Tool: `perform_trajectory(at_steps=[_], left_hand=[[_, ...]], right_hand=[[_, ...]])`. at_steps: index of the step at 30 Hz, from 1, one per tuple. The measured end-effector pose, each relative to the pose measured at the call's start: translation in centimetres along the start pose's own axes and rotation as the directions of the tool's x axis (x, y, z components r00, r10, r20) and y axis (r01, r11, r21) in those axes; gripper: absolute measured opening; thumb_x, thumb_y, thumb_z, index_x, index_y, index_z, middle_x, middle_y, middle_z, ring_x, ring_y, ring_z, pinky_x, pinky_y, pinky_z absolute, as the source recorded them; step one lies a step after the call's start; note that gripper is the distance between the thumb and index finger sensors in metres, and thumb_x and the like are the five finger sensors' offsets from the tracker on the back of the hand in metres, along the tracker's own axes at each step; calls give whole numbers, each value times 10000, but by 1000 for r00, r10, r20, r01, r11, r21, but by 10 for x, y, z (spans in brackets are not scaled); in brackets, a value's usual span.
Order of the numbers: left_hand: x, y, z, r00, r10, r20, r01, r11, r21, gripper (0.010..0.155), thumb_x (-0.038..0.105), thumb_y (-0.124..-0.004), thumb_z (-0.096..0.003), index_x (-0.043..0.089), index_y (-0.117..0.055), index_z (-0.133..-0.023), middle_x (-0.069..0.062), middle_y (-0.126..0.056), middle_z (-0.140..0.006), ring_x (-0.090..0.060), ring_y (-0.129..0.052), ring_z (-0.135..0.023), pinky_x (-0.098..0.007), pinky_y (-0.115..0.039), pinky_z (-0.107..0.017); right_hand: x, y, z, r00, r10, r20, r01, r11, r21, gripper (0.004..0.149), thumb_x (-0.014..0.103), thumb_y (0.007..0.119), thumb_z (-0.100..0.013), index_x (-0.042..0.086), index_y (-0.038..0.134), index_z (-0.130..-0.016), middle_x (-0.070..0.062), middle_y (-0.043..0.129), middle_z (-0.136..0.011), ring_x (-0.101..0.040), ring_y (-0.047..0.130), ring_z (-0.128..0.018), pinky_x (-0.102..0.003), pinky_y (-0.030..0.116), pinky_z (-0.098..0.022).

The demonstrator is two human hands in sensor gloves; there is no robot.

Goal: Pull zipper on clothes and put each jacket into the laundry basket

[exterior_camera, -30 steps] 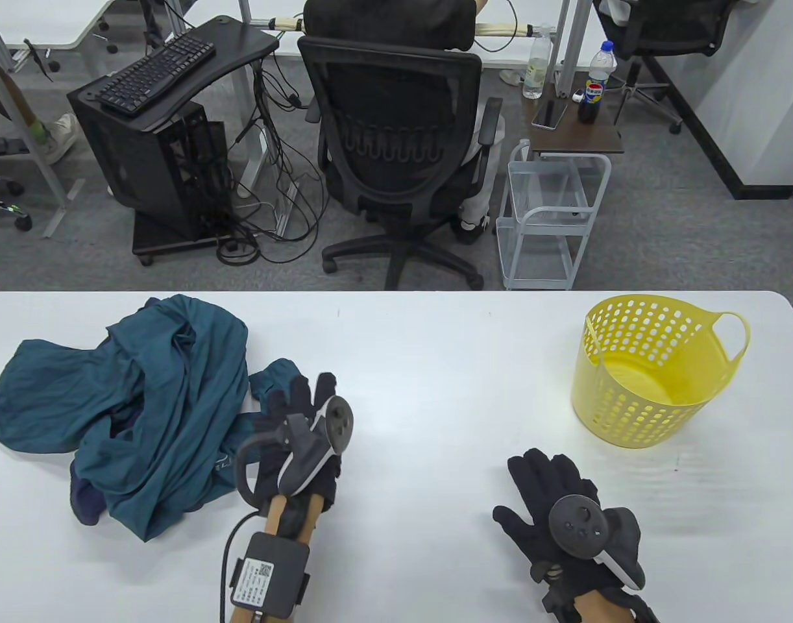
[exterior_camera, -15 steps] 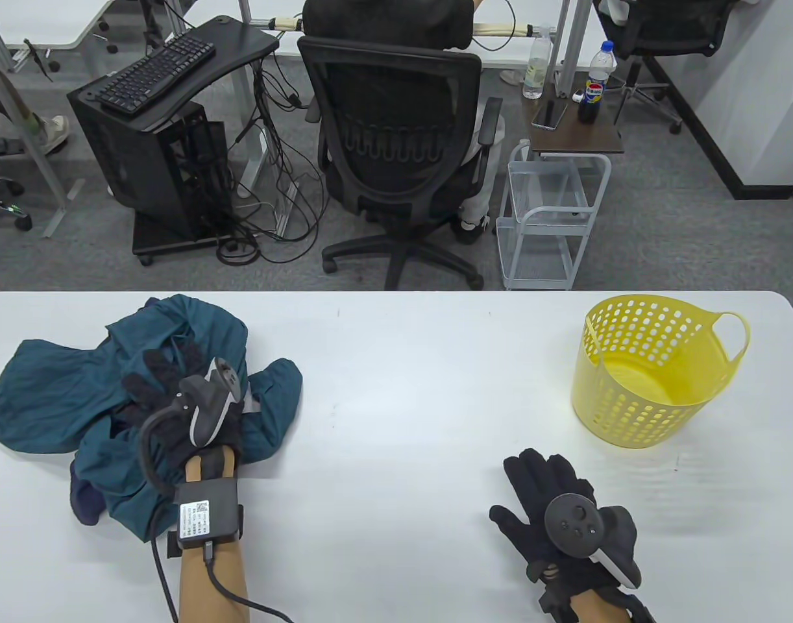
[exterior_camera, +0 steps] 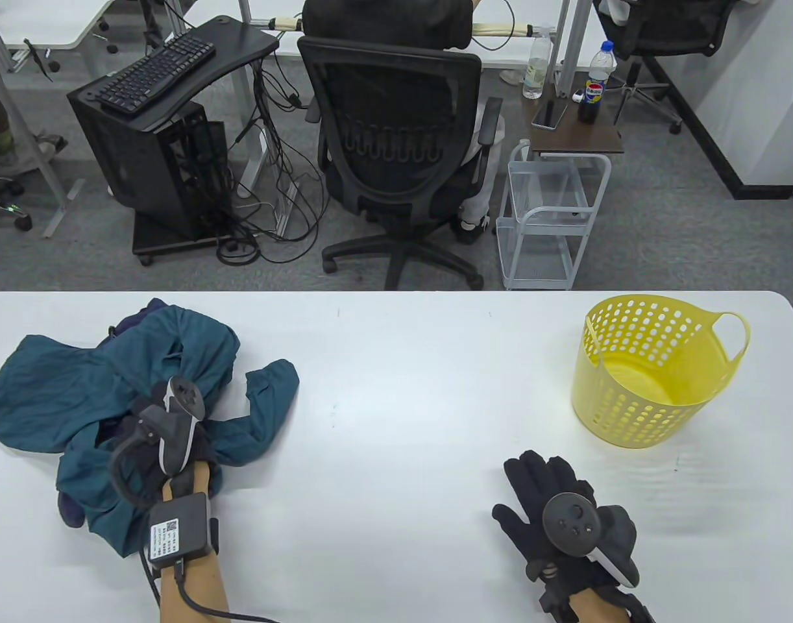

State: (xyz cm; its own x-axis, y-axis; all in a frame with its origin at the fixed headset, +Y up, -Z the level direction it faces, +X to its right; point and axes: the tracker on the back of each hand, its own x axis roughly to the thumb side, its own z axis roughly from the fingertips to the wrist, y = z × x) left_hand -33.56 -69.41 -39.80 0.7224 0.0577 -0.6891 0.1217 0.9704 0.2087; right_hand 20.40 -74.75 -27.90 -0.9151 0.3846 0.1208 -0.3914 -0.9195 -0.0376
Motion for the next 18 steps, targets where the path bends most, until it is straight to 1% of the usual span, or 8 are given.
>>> perform_trajectory(at_steps=[4, 6, 7, 9, 10, 14, 16, 18], left_hand=[[-8, 41, 2, 995, 100, 11, -100, 994, 53, 533, 532, -796, -380, 441, -719, -899, 197, -853, -876, -102, -964, -696, -539, -756, -627], [-13, 66, 4, 984, 178, 22, -180, 981, 73, 523, 534, -794, -382, 460, -722, -894, 208, -836, -907, -114, -949, -739, -551, -736, -640], [-15, 74, 5, 978, 205, 32, -207, 975, 83, 517, 531, -796, -382, 462, -727, -890, 212, -832, -914, -121, -946, -750, -557, -729, -643], [-20, 100, 8, 966, 249, 62, -255, 961, 110, 511, 534, -796, -381, 473, -732, -885, 222, -833, -918, -123, -942, -768, -565, -718, -651], [-22, 108, 9, 961, 265, 73, -273, 955, 118, 510, 535, -796, -380, 474, -734, -882, 223, -837, -914, -123, -943, -767, -567, -716, -652], [-30, 149, 21, 921, 365, 135, -383, 914, 137, 508, 540, -803, -373, 469, -753, -873, 213, -873, -886, -113, -963, -742, -574, -717, -650], [-31, 169, 32, 882, 428, 198, -457, 879, 134, 509, 535, -808, -373, 455, -761, -873, 198, -892, -868, -112, -977, -715, -577, -723, -642], [-30, 184, 43, 852, 460, 250, -500, 855, 133, 515, 526, -810, -372, 433, -763, -876, 176, -903, -857, -113, -988, -686, -578, -731, -635]], right_hand=[[1, 1, 0, 1000, 2, 4, -2, 1000, 3, 717, 684, 656, -509, 360, 495, -1129, 22, 460, -1254, -448, 425, -1105, -721, 399, -706], [1, 1, 0, 1000, 3, 5, -3, 1000, 7, 714, 684, 655, -510, 361, 499, -1127, 22, 461, -1253, -446, 435, -1104, -720, 403, -705], [1, 1, 0, 1000, 4, 4, -4, 1000, 7, 713, 683, 656, -510, 359, 500, -1126, 23, 461, -1253, -446, 437, -1103, -721, 403, -704], [0, 1, 0, 1000, 0, 1, 0, 1000, 9, 713, 683, 656, -509, 359, 503, -1126, 20, 461, -1253, -445, 441, -1103, -720, 405, -704], [0, 1, 0, 1000, -4, -1, 4, 1000, 9, 714, 682, 657, -509, 357, 504, -1126, 21, 463, -1252, -448, 439, -1102, -720, 405, -704], [-2, -1, 1, 1000, -15, -7, 15, 1000, 5, 712, 681, 658, -509, 356, 508, -1124, 20, 465, -1251, -447, 444, -1101, -721, 404, -703], [-3, -1, 1, 1000, -21, -10, 21, 1000, 3, 712, 680, 659, -508, 355, 510, -1124, 20, 466, -1251, -449, 446, -1099, -720, 405, -703], [-4, -1, 1, 1000, -24, -11, 24, 1000, 5, 712, 679, 659, -508, 352, 512, -1124, 18, 469, -1250, -448, 449, -1099, -721, 406, -702]])
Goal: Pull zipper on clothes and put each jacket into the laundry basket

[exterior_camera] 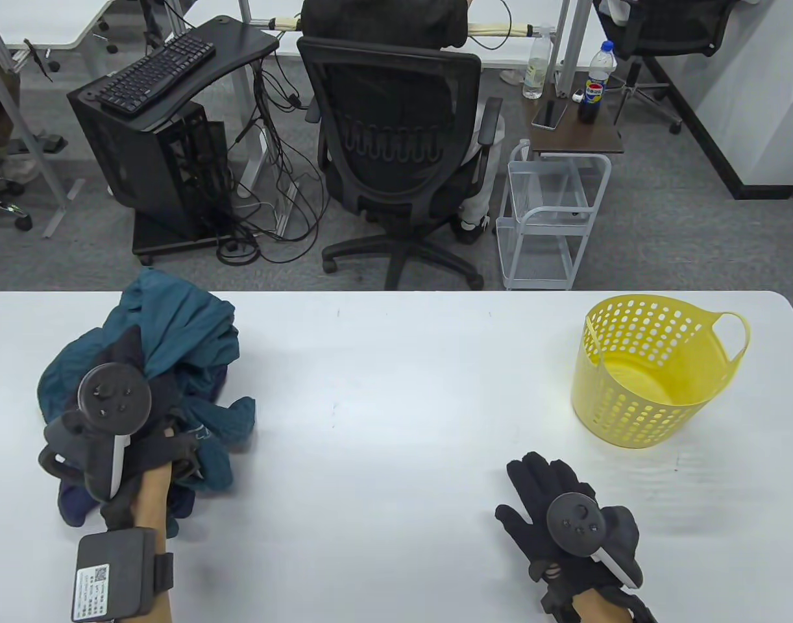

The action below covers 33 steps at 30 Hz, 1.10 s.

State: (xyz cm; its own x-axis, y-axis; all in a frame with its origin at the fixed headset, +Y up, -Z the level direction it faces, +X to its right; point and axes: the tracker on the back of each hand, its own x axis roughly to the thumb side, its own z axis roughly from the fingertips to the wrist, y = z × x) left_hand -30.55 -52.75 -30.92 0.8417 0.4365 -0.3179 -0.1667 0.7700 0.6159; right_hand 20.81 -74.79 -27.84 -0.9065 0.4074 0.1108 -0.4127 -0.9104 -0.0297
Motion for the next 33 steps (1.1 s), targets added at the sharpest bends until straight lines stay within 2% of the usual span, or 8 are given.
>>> perform_trajectory(at_steps=[4, 9, 18, 21, 25, 27, 29, 33], left_hand=[[31, 21, 20, 984, 103, 144, -103, 995, -5, 520, 500, -812, -370, 412, -761, -880, 151, -900, -853, -126, -995, -652, -508, -793, -581], [80, 43, 55, 892, 275, 358, -257, 962, -97, 521, 480, -820, -370, 407, -764, -883, 136, -891, -861, -141, -998, -647, -471, -839, -518], [125, 54, 94, 720, 577, 385, -482, 815, -321, 547, 497, -837, -370, 390, -765, -902, 114, -906, -854, -132, -1037, -556, -360, -892, -374], [126, 22, 101, 750, 591, 297, -460, 789, -407, 603, 493, -833, -380, 377, -701, -956, 85, -883, -887, -151, -1038, -541, -352, -894, -342], [112, -55, 117, 896, 420, 143, -271, 773, -573, 707, 512, -801, -403, 382, -519, -1039, 35, -796, -983, -197, -1015, -591, -367, -874, -368], [100, -103, 132, 956, 274, 104, -126, 705, -698, 776, 563, -776, -408, 383, -407, -1066, -11, -680, -1069, -265, -954, -699, -418, -836, -445], [86, -157, 158, 984, 142, 109, 16, 537, -844, 817, 618, -746, -407, 402, -326, -1075, -47, -521, -1144, -355, -818, -860, -501, -752, -558], [76, -203, 190, 979, 23, 201, 174, 416, -892, 730, 629, -734, -398, 464, -472, -1058, -71, -386, -1195, -450, -498, -1033, -618, -545, -676]], right_hand=[[-1, 0, 0, 1000, -8, -2, 8, 1000, 3, 709, 677, 660, -510, 353, 513, -1123, 18, 471, -1249, -448, 451, -1098, -720, 406, -703], [-5, -2, 1, 1000, -20, -13, 20, 1000, 3, 707, 673, 661, -510, 349, 518, -1122, 13, 475, -1247, -449, 458, -1096, -719, 412, -702], [-19, -13, 0, 997, -44, -68, 42, 998, -38, 683, 648, 660, -519, 349, 525, -1119, 12, 476, -1246, -448, 454, -1096, -717, 408, -704], [-29, -21, 2, 990, -88, -110, 78, 992, -99, 608, 567, 638, -547, 348, 557, -1108, 8, 503, -1238, -450, 467, -1091, -716, 411, -703], [-38, -26, 3, 983, -119, -143, 101, 987, -126, 569, 525, 612, -556, 354, 587, -1098, -2, 524, -1231, -455, 486, -1082, -713, 419, -701], [-39, -25, 2, 982, -120, -147, 102, 987, -123, 568, 522, 615, -556, 353, 589, -1097, -4, 530, -1228, -456, 487, -1081, -713, 420, -701], [-38, -23, 1, 984, -107, -145, 92, 990, -111, 568, 524, 616, -555, 353, 591, -1096, -6, 532, -1227, -457, 490, -1079, -713, 423, -700], [-33, -19, 0, 988, -86, -131, 74, 993, -93, 575, 535, 626, -552, 352, 591, -1096, -2, 537, -1226, -454, 495, -1079, -713, 426, -699]])
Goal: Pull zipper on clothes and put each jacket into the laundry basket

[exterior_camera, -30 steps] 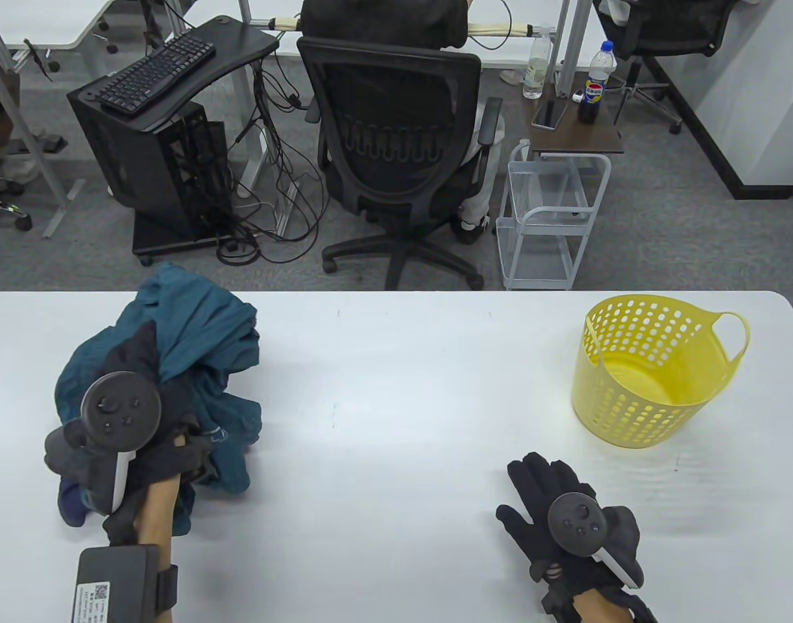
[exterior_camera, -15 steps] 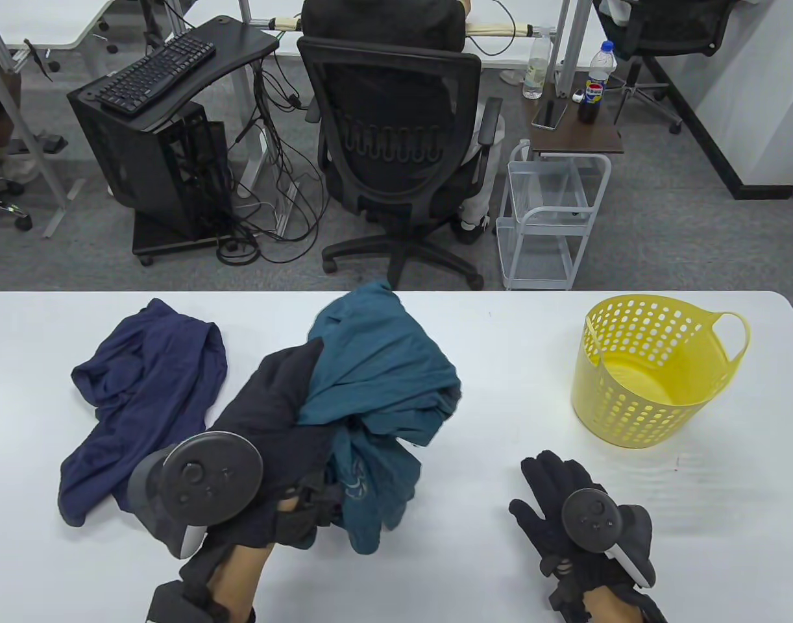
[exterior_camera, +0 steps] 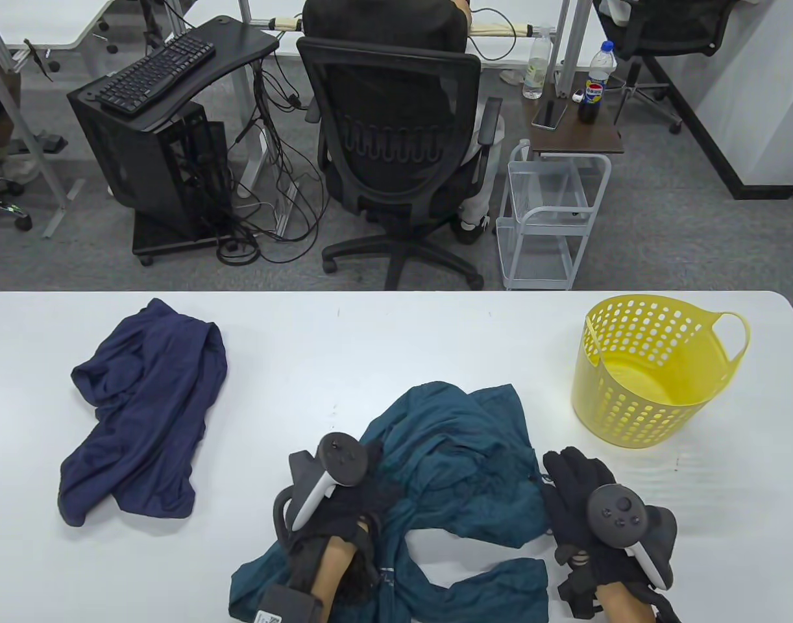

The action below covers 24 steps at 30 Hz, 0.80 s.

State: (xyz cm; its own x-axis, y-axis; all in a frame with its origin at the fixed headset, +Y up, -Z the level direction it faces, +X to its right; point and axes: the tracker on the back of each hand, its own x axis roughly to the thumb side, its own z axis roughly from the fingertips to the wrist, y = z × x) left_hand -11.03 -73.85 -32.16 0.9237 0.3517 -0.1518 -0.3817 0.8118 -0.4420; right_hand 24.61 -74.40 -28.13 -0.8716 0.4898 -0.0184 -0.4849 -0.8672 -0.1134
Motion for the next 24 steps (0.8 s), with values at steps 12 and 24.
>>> perform_trajectory(at_steps=[12, 24], left_hand=[[25, 8, 59, 993, -113, 19, 99, 930, 354, 711, 616, -741, -389, 344, -622, -1035, -55, -684, -1085, -374, -740, -889, -584, -650, -618], [17, -33, 28, 918, -369, -143, 388, 912, 133, 774, 610, -829, -333, 273, -650, -1006, 19, -872, -882, -215, -923, -612, -469, -806, -475]], right_hand=[[6, 3, 1, 999, 38, 17, -38, 999, 10, 663, 581, 744, -513, 312, 588, -1099, -8, 552, -1219, -465, 481, -1080, -712, 429, -700], [64, 18, 22, 955, 139, 264, -134, 990, -37, 568, 568, 832, -472, 307, 795, -976, 14, 862, -998, -333, 843, -800, -498, 714, -568]])
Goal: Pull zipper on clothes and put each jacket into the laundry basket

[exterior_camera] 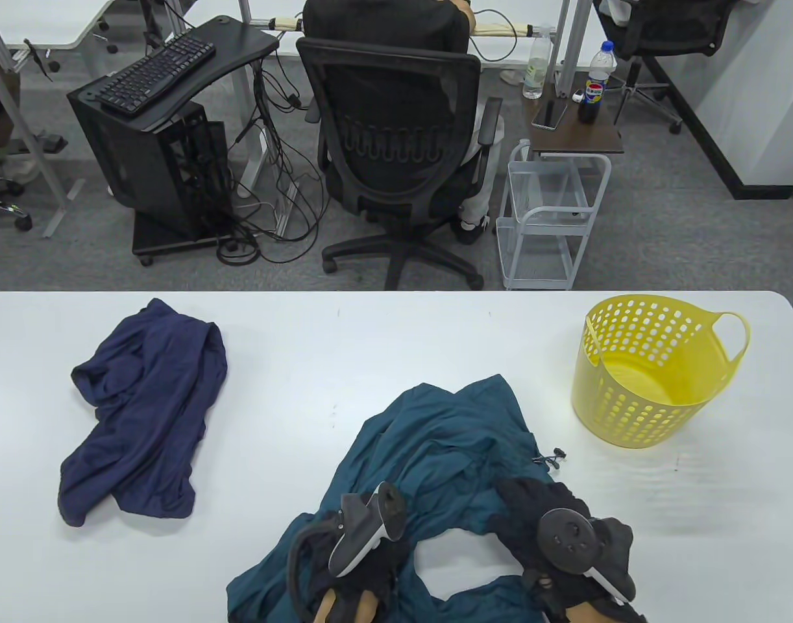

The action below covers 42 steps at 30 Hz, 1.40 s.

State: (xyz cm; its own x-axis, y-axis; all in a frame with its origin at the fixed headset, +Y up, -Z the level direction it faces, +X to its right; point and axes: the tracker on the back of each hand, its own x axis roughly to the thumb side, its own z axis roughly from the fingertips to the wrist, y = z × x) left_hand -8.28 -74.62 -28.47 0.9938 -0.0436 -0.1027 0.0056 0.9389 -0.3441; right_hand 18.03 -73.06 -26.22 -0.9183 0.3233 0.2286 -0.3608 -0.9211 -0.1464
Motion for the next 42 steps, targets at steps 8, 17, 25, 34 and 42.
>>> perform_trajectory(at_steps=[8, 17, 25, 34, 42], left_hand=[[-27, 8, -4, 850, 492, 189, -486, 870, -80, 443, 514, -787, -385, 369, -869, -796, 169, -1036, -569, -95, -1012, -371, -388, -888, -373], [-22, 7, 6, 364, 865, 345, -725, 495, -479, 528, 619, -681, -428, 414, -770, -906, 172, -969, -792, -134, -974, -623, -444, -805, -550], [-6, -1, 11, 431, 832, 349, -629, 555, -545, 678, 638, -596, -425, 346, -669, -1033, -52, -736, -1073, -399, -759, -864, -604, -654, -591], [-41, 13, 4, 941, 323, 104, -334, 936, 109, 657, 568, -781, -381, 332, -705, -990, 42, -859, -969, -310, -845, -823, -537, -725, -579], [-13, -18, -18, 993, 104, 48, -99, 990, -96, 795, 610, -838, -331, 326, -591, -1032, 65, -765, -945, -320, -635, -934, -570, -604, -664]], right_hand=[[-3, 0, 0, 998, -57, 14, 57, 998, 15, 458, 481, 752, -522, 315, 827, -942, 27, 895, -964, -323, 864, -797, -507, 717, -577], [-7, 21, 0, 782, -619, -66, 606, 731, 314, 706, 696, 651, -498, 252, 708, -1044, -46, 840, -1050, -394, 824, -874, -599, 659, -627], [-21, 21, 4, 771, -579, -264, 623, 773, 123, 864, 695, 685, -501, 140, 427, -1112, -137, 587, -1143, -434, 729, -909, -605, 626, -635], [25, -25, 17, 990, -135, 46, 142, 959, -246, 575, 535, 827, -496, 285, 719, -1002, -4, 757, -1028, -397, 649, -950, -611, 571, -666], [80, 11, 20, 939, 137, 315, -195, 967, 161, 623, 611, 850, -434, 380, 746, -1003, 70, 792, -1038, -316, 653, -960, -565, 520, -725]])
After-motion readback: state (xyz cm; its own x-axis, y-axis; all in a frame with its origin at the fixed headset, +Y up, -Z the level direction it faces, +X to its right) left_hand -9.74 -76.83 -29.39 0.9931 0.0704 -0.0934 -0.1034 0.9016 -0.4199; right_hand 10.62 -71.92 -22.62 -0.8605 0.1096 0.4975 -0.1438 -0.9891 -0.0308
